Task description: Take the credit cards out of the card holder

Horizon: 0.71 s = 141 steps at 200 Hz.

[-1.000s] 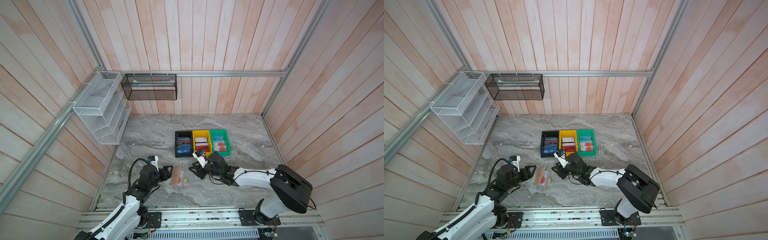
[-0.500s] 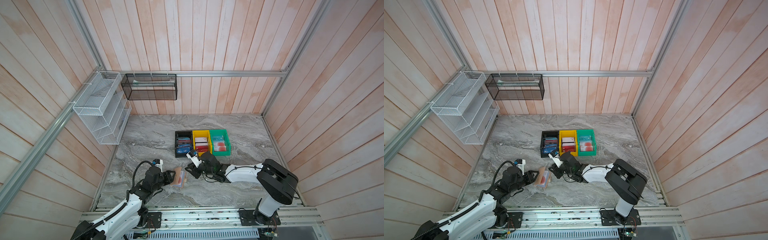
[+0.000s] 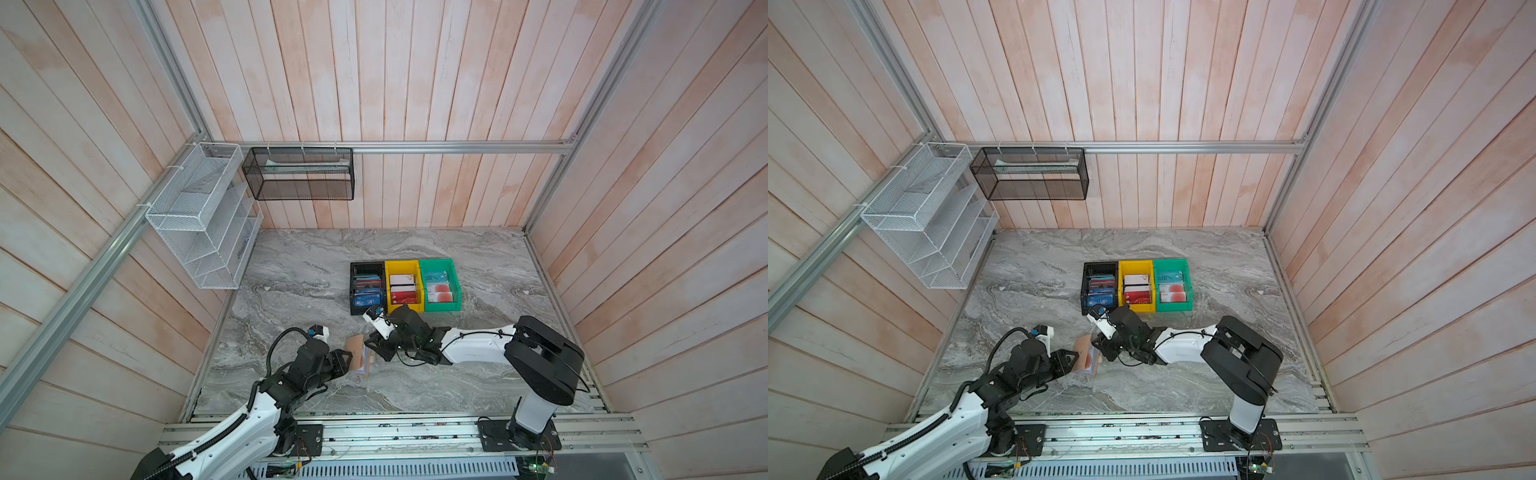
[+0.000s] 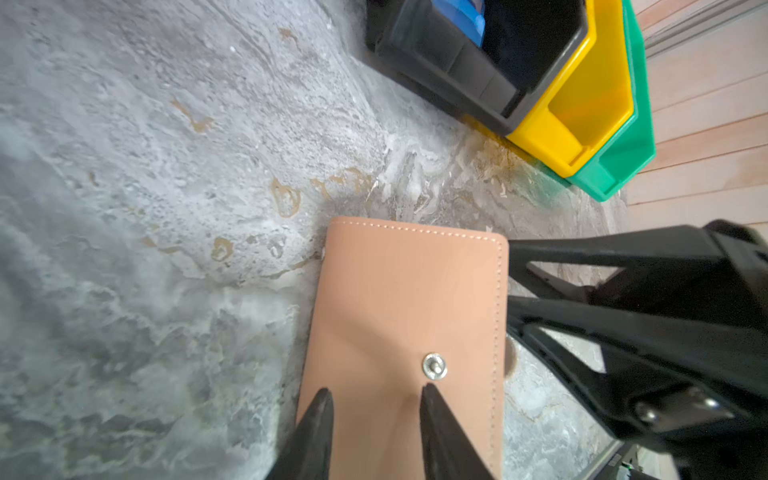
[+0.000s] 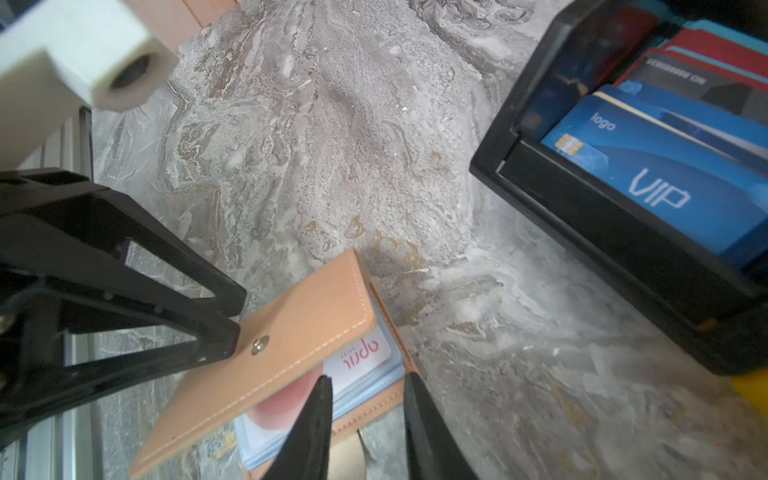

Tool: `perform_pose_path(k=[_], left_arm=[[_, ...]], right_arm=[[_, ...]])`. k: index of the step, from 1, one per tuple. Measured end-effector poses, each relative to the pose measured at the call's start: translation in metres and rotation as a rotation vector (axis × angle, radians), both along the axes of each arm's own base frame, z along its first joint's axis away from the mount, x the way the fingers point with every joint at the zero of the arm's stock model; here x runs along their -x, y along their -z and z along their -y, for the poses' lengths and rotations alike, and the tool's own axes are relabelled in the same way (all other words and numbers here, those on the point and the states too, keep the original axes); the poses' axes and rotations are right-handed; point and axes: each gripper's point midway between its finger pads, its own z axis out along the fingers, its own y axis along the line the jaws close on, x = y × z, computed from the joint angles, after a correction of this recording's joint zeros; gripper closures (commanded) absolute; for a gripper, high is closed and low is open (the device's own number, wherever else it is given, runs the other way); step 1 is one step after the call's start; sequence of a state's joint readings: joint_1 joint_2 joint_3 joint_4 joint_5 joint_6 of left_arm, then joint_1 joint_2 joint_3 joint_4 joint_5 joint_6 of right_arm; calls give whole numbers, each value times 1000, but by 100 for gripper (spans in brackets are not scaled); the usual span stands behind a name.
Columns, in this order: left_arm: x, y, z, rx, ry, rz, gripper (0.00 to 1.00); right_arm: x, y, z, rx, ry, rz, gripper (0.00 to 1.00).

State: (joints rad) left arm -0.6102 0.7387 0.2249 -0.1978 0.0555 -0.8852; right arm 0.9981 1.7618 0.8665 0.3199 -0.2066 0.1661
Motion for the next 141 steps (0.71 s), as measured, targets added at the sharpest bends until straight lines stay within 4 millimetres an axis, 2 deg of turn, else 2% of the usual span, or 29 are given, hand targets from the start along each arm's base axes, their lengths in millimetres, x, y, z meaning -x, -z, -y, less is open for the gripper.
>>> perform_pose_path(k=[28,62,87,114,141], left_arm=[[-5,-20,-2,-4,-26,22,64],[1,-14,-14,-53,-67,-36,65],[5,-18,-21,-65,-95,-57,65],[6,-42,-24,-35,-119,-29,65],[7,-68,-29,2,-144,16,65]], right_arm=[[1,0,-6,7,-15,6,70],[5,4,-8,28,-33,4,70],[13,-4,-18,11,-78,9,69],[22,-15,-32,-37,-140,-10,69],[26,-18,-46,-69,-187,-40,69]])
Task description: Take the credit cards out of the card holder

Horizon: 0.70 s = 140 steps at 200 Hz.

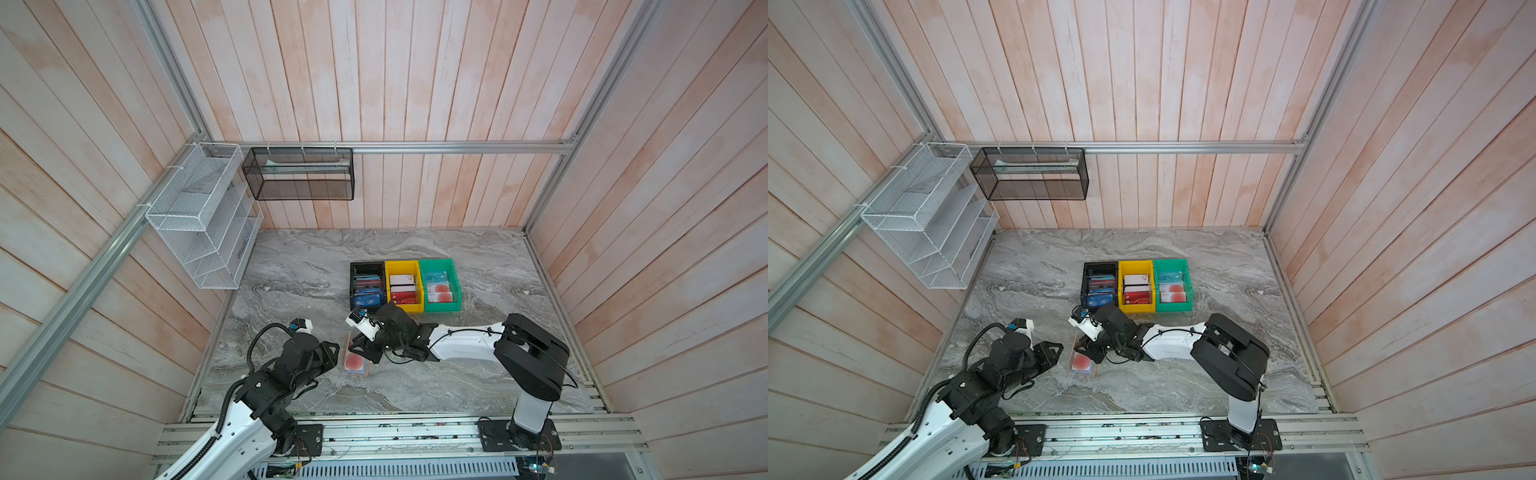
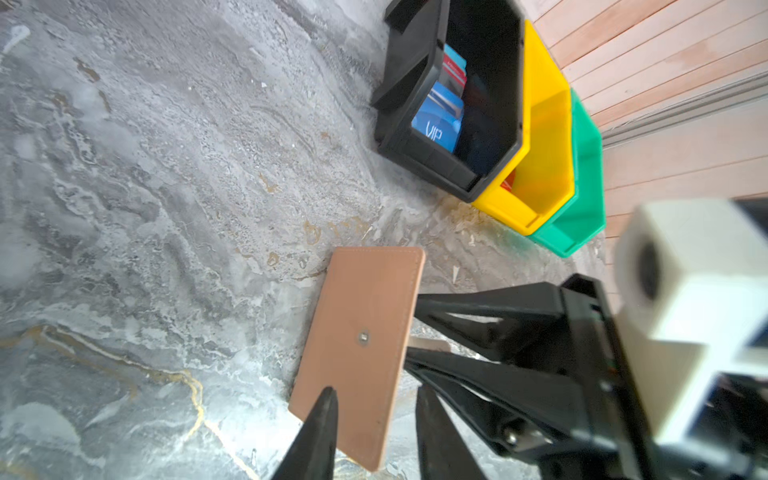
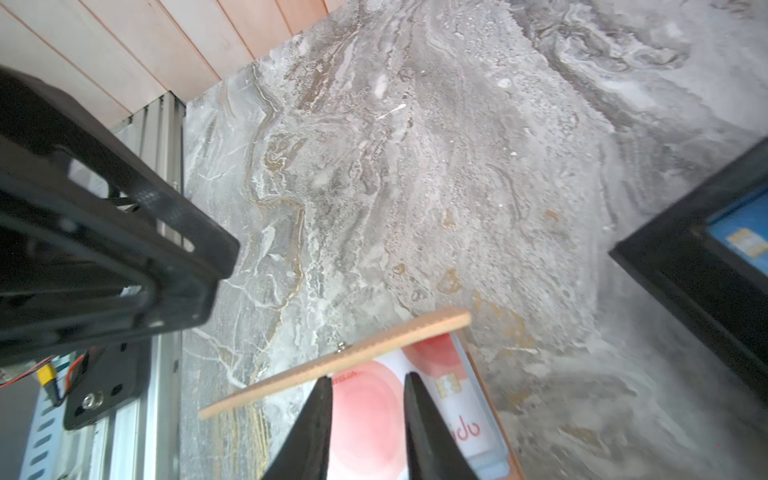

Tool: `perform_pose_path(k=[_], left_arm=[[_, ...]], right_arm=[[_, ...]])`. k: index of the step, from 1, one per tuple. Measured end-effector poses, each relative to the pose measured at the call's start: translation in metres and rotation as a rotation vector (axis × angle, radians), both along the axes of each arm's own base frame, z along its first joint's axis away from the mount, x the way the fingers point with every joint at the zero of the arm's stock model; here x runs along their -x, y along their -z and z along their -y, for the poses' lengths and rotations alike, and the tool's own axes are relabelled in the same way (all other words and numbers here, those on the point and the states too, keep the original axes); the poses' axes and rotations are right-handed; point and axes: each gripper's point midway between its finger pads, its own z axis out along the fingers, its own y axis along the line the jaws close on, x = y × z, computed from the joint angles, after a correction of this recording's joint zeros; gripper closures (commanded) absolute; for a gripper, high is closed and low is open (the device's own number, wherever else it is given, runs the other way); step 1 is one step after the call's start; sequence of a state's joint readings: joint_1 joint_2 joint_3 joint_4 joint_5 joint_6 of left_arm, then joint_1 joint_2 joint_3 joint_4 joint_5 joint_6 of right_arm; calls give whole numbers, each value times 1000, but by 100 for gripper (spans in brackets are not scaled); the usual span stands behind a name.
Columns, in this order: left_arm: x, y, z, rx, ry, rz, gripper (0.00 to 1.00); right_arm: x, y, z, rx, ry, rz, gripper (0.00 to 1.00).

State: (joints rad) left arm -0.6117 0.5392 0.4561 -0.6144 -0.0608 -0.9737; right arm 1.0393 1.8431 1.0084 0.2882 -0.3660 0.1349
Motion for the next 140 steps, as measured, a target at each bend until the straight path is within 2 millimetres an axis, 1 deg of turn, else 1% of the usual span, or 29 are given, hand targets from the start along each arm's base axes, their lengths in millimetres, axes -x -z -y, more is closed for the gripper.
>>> perform_pose_path(k=[20,64,86,115,129,140], left_arm=[[3,-9,-2,25,-7,21,65],[6,-8,-4,39,-22,8,65],[5,-3,-4,28,-26,-14,66],[2,5,-1,11,-26,-38,66],[0,12,0,6,-26,-46,66],[-1,18,1,-3,-27,-57,68]], right_arm=[[2,1,-10,-15,-30,-26,70],[5,10,-26,-28,-73,-83,69],[4,17,-33,-26,-82,-105,69],[3,33,-39,-1,-81,-140,70],[2,42,-40,16,-78,-154,69],[1,48,-41,31,-77,-163,70]])
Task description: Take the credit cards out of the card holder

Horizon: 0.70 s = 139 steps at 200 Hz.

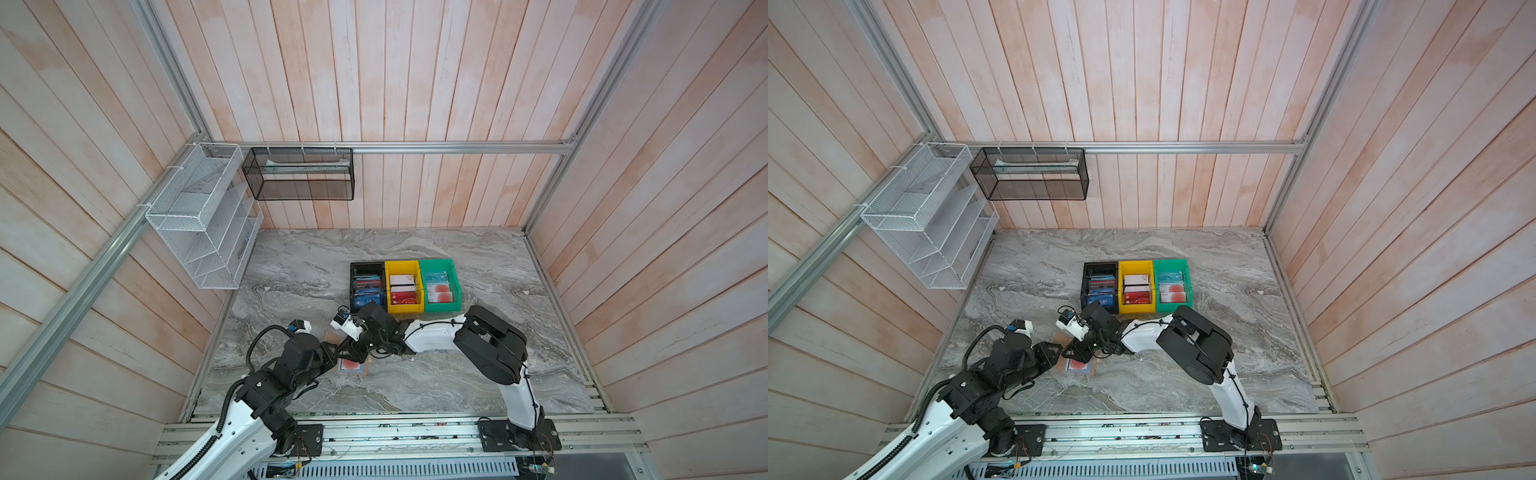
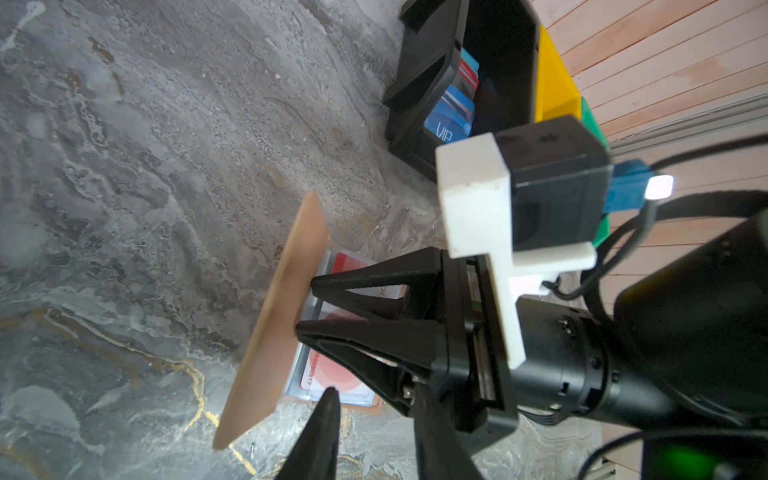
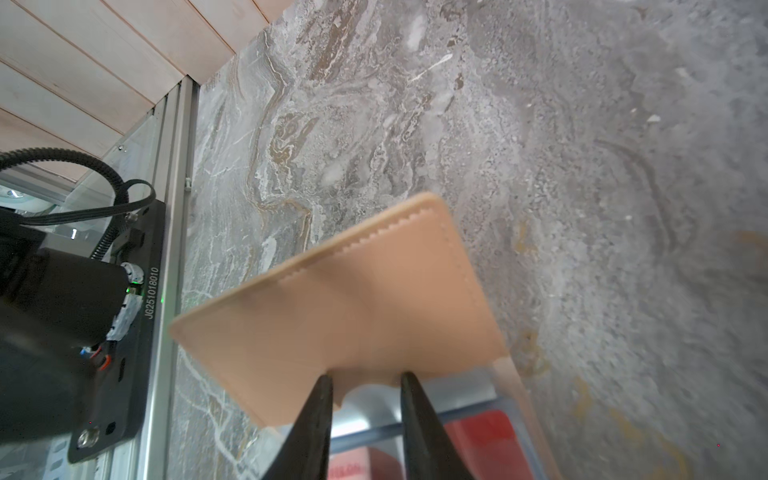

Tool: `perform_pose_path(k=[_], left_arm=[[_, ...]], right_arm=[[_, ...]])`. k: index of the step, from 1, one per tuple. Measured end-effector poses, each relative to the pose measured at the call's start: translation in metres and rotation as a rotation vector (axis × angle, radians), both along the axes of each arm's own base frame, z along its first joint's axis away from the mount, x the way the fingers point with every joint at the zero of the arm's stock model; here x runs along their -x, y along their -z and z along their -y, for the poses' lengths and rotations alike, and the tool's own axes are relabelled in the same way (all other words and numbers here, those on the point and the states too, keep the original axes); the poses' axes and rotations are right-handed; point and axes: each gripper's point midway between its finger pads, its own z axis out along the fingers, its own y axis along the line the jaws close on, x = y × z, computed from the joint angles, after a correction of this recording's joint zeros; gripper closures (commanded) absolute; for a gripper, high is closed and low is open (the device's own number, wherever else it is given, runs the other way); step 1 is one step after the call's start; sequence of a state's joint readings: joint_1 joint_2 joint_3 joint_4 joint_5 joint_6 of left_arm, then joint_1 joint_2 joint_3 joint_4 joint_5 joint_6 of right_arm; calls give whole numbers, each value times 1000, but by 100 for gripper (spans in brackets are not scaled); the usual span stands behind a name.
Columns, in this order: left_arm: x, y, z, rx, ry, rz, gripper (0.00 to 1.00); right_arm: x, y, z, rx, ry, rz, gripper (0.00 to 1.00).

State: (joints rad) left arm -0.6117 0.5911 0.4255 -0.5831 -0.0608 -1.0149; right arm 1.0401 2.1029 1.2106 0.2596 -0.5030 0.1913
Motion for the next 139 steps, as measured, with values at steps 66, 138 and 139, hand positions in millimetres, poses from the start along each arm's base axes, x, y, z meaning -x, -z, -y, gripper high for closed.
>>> perform_pose_path(k=[66,138,139], left_arm=[[-15,21,-13,-4,-95,-40,98],[-32,44,-22,-20,-136,-110,100],[-32,45,-22,-21,-136,-114,100]], right_arm=[[1,5,3,6,5,-4,70],[7,2,21,7,23,-13,70],[7,2,21,7,24,-12,70]])
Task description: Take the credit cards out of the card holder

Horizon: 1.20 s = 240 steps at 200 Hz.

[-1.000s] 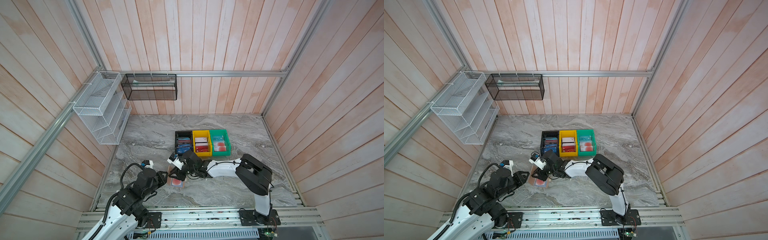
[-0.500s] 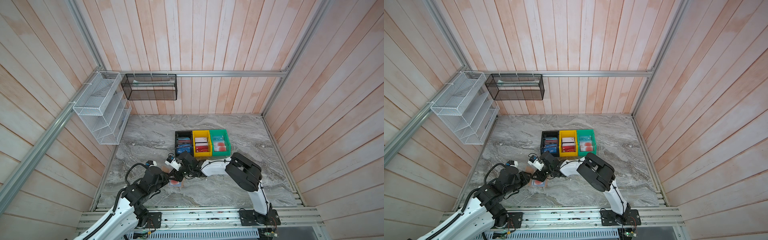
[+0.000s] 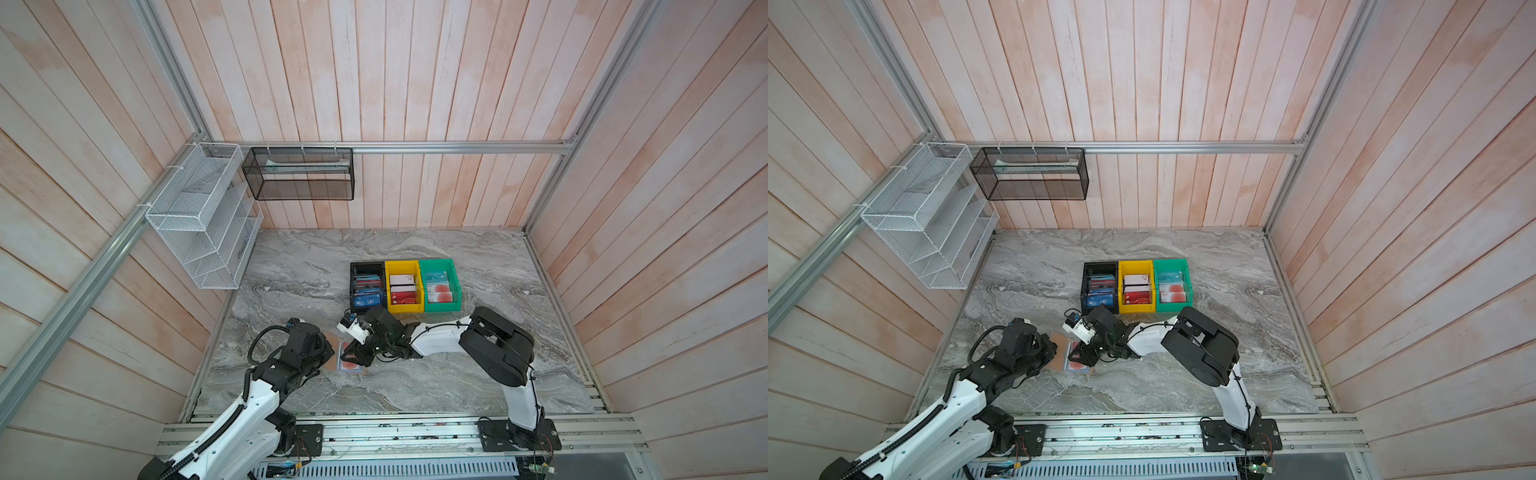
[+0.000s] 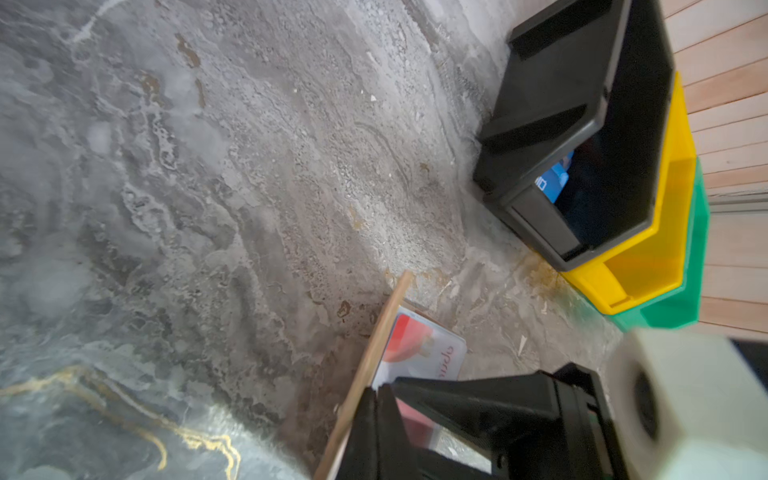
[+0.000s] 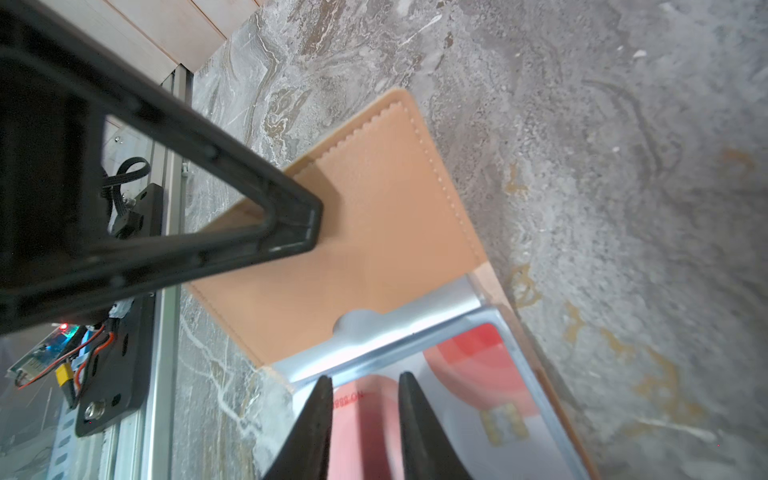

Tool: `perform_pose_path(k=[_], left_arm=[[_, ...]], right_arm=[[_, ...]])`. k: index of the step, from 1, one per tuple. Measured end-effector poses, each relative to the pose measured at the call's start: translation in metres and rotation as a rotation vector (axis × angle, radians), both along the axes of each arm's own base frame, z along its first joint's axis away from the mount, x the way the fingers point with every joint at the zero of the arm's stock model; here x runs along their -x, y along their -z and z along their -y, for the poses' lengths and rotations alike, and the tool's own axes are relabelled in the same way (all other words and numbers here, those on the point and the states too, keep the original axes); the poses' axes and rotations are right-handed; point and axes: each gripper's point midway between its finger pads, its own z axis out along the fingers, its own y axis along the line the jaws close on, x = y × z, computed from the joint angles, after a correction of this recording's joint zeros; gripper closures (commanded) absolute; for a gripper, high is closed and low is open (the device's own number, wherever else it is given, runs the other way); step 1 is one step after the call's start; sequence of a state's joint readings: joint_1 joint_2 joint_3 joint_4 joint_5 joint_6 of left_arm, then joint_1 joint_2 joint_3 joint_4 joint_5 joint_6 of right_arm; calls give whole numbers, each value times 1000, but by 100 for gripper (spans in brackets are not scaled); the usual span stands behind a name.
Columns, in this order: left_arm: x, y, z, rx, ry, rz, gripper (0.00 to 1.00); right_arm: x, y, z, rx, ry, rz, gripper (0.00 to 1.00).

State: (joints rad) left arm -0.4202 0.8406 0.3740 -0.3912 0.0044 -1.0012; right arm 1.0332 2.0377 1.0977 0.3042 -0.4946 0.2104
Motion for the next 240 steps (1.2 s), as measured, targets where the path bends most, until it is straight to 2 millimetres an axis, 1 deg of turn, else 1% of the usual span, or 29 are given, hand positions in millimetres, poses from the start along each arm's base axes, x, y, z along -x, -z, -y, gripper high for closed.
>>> perform_pose_path(k=[20,48,101,117,134,191,205,222,240], left_arm=[[-2,13,4,-5,14,-32,100],[1,32,8,-6,36,-85,100],[-1,46,19,34,74,-101,100],[-3,47,23,58,82,-85,100],[-5,47,25,75,83,-69,100],[-8,47,28,95,86,-53,100],[-8,46,28,96,87,-51,98],[-5,46,28,100,91,-49,91],[0,44,26,104,98,-48,85]], right_arm=[[-1,0,1,2,6,4,70],[-5,0,6,19,32,12,70],[-18,1,31,51,102,23,70],[-20,3,37,60,116,27,70],[-22,11,47,96,135,25,70],[-24,13,51,110,151,39,71],[-24,13,51,111,151,40,71],[-24,13,52,111,152,42,71],[-24,13,52,112,152,41,71]])
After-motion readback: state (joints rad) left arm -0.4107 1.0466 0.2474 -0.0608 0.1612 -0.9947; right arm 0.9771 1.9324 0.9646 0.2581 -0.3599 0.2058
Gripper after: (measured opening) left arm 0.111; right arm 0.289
